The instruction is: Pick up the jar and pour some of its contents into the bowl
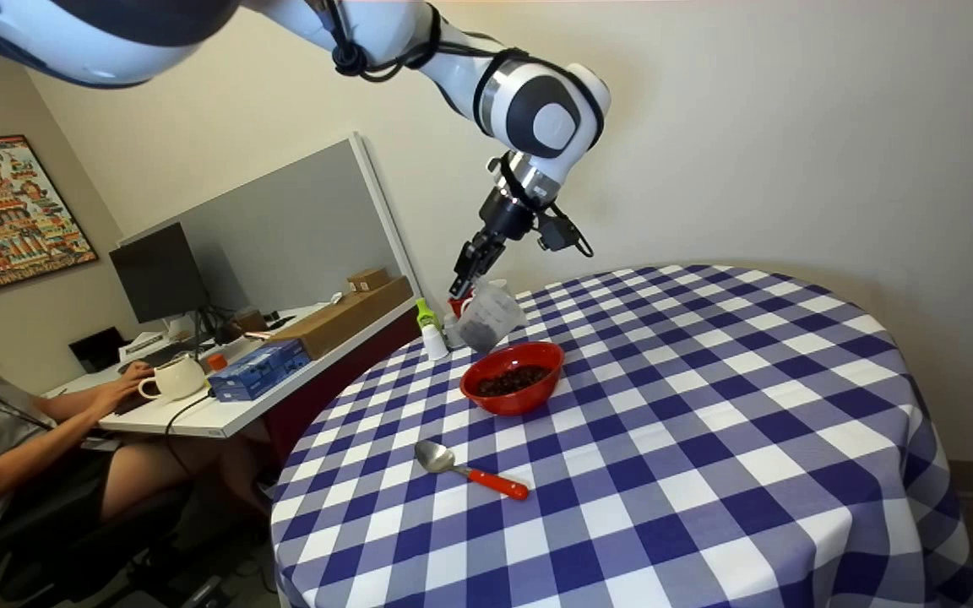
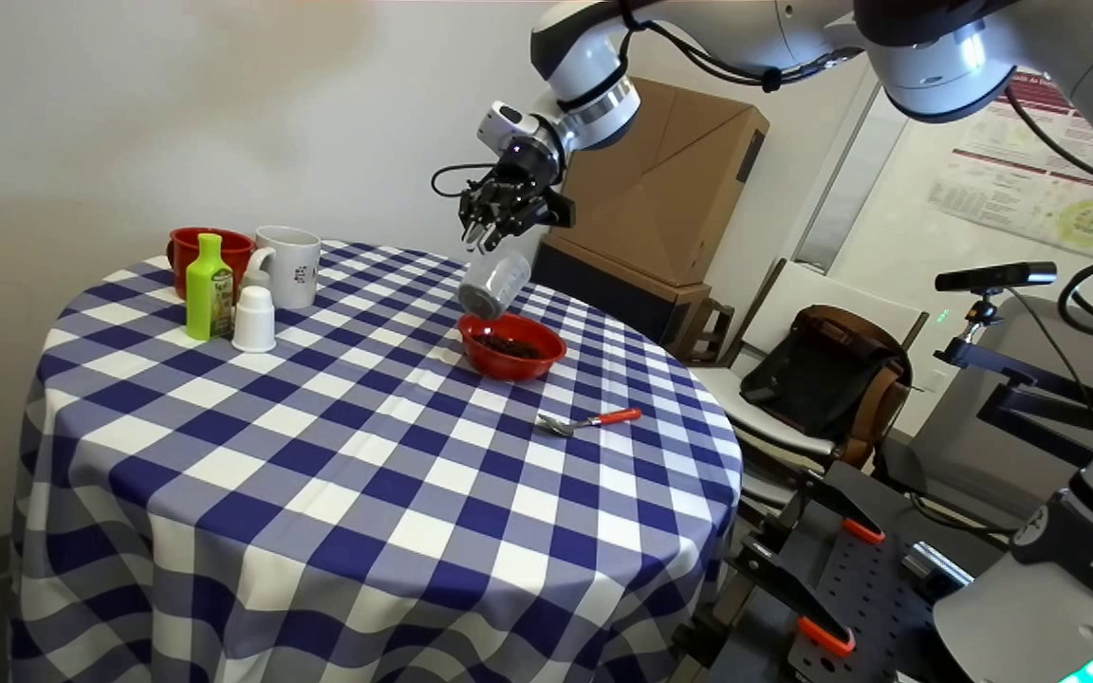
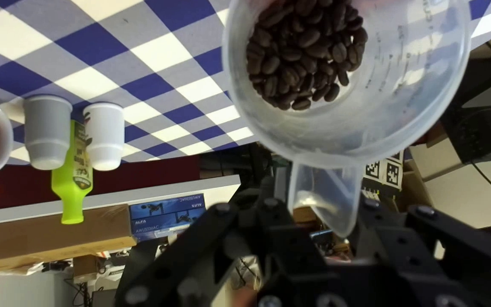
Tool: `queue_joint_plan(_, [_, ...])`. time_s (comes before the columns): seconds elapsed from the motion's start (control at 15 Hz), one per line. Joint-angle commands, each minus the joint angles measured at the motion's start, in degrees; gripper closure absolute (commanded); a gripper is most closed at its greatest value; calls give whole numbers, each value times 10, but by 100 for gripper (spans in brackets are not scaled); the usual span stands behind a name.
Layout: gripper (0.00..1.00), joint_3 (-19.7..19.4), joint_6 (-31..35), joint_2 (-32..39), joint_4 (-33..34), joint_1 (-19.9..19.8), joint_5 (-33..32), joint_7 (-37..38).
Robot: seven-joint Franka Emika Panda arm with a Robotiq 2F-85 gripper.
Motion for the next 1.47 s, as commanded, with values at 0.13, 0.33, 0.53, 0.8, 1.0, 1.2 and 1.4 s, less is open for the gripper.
queue_joint_plan(0.13, [94, 7, -52, 14, 9, -37, 53, -14])
queue_joint_plan(0.33, [94, 7, -90, 24, 12, -50, 71, -32])
queue_joint_plan(0.53, [94, 3, -117, 30, 9, -54, 82, -56])
queue_joint_plan(0.8, [93, 0, -131, 46, 16, -59, 110, -72])
queue_joint_plan(1.0, [93, -3, -141, 63, 29, -64, 139, -55])
queue_joint_plan(1.2, [93, -9, -157, 77, 36, -67, 163, -41])
queue_joint_plan(1.4, [93, -13, -171, 91, 44, -72, 187, -38])
